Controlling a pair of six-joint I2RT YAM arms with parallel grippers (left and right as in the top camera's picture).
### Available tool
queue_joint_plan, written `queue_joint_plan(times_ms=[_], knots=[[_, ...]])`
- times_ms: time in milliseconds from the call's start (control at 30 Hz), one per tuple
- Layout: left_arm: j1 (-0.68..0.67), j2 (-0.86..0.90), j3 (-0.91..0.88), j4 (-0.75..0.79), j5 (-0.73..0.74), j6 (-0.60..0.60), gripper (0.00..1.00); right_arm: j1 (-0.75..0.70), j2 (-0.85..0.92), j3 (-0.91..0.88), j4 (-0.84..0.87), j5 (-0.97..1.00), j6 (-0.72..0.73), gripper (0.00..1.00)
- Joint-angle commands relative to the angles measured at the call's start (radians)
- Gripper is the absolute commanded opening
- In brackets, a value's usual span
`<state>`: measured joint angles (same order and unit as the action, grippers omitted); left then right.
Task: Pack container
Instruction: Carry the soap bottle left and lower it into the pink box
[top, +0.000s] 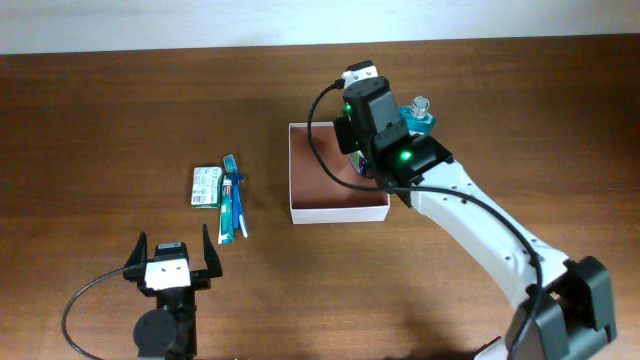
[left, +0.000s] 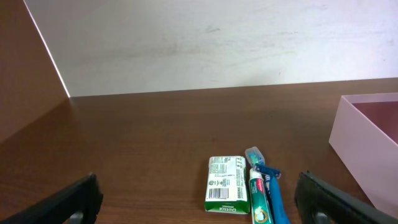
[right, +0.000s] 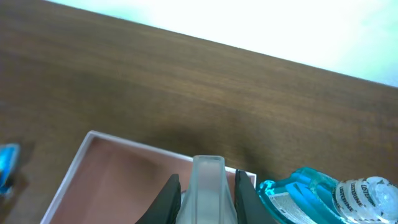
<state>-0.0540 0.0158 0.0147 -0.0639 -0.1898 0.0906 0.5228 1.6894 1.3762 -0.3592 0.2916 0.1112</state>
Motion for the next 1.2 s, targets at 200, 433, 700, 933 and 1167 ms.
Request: queue_joint_plan(times_ms=[200,433,700,933,1167], knots=[[0.002,-0.004,-0.006,0.0,0.011,0.016,0.99,0.009,0.045,0.017,0.064,0.126,0.09,0.13],[0.002,-0.004,-0.006,0.0,0.011,0.016,0.99,0.009,0.085,0.017,0.086,0.137,0.116,0.13],[0.002,-0.004,-0.006,0.0,0.011,0.016,0.99,0.006,0.119,0.017,0.091,0.169,0.115,0.13],[0.002,-0.004,-0.006,0.0,0.011,0.016,0.99,0.006,0.15,0.017,0.095,0.206,0.116,0.13],[0.002,-0.004,-0.006,0.0,0.011,0.016,0.99,0.006,0.15,0.017,0.09,0.23,0.117,0.13]])
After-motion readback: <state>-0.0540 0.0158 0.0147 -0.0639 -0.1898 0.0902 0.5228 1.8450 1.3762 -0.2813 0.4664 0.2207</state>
